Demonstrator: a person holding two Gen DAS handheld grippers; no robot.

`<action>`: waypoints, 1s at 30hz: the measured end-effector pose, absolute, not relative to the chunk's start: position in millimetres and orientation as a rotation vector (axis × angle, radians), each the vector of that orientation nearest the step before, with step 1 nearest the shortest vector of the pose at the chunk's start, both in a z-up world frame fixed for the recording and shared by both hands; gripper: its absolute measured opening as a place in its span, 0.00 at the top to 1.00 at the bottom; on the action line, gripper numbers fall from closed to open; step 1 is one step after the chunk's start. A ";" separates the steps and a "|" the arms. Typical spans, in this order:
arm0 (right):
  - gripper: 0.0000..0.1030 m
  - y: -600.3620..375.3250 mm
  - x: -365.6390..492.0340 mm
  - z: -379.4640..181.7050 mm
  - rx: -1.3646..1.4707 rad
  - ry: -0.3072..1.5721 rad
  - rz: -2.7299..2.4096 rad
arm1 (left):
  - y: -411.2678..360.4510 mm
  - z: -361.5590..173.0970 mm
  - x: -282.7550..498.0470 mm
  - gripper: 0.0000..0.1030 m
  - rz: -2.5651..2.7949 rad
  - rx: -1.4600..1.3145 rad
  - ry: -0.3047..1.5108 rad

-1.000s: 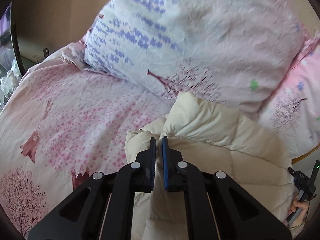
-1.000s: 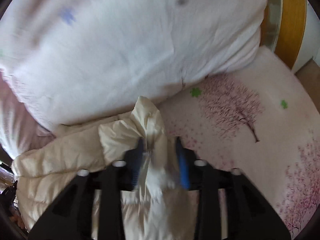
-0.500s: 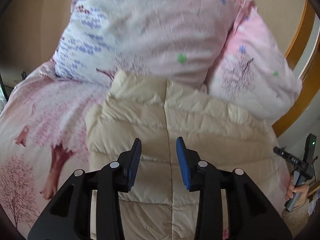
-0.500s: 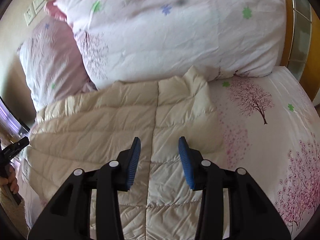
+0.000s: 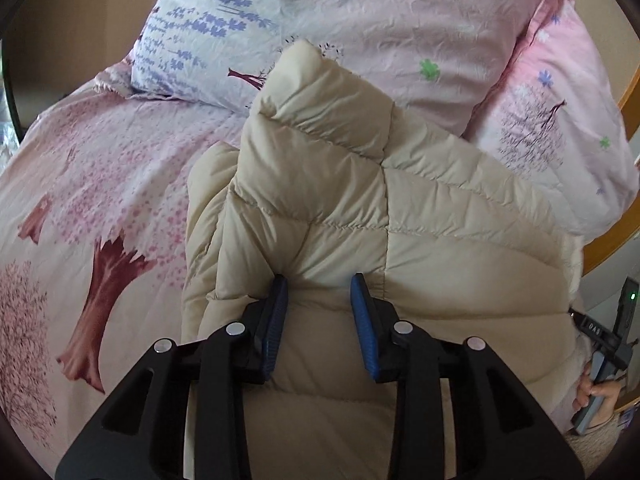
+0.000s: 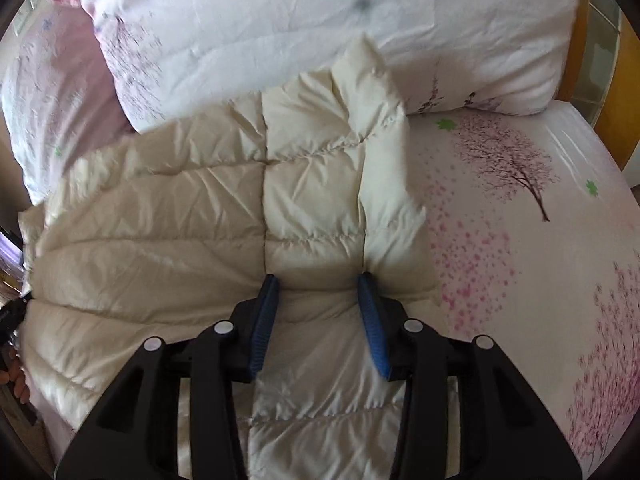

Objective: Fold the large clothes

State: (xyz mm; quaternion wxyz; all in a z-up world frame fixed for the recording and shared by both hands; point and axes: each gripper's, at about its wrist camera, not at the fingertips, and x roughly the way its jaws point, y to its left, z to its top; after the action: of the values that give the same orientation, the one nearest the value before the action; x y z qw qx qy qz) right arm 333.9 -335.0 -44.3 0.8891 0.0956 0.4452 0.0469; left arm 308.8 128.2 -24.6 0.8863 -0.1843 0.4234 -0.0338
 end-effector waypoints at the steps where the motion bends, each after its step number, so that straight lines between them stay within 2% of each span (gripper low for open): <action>1: 0.59 -337.4 324.5 -40.2 0.218 0.907 0.122 | 129.0 -23.2 304.8 0.66 -0.079 -0.390 0.877; 6: 0.59 -343.2 295.5 -32.9 0.220 0.879 0.155 | 133.3 -22.6 292.2 0.65 -0.092 -0.390 0.870; 12: 0.60 -349.4 314.0 -63.7 0.288 0.960 0.109 | 133.8 -30.0 298.7 0.65 -0.087 -0.427 0.894; 20: 0.59 -353.3 299.9 -59.1 0.339 0.957 0.085 | 139.6 -23.5 298.7 0.62 -0.106 -0.459 0.899; 22: 0.57 -361.9 288.4 -51.7 0.398 0.940 0.095 | 148.0 -17.2 286.4 0.57 -0.125 -0.486 0.881; 24: 0.46 -376.5 273.4 -45.5 0.463 0.917 0.097 | 159.9 -9.5 272.1 0.51 -0.127 -0.503 0.861; 26: 0.40 -391.4 259.0 -42.7 0.532 0.906 0.105 | 173.0 -3.3 258.2 0.43 -0.121 -0.521 0.849; 27: 0.34 -399.7 252.1 -43.0 0.570 0.908 0.107 | 178.6 -2.3 253.5 0.42 -0.113 -0.528 0.854; 30: 0.33 -422.5 240.4 -50.2 0.697 0.943 0.131 | 194.3 -8.6 234.7 0.42 -0.120 -0.587 0.877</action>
State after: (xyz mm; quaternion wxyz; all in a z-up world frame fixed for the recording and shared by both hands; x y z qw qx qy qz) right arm 240.4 -422.5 -50.2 0.8309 0.3288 0.4446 0.0619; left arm 234.7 194.3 -8.6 0.8622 -0.2801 0.4182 -0.0573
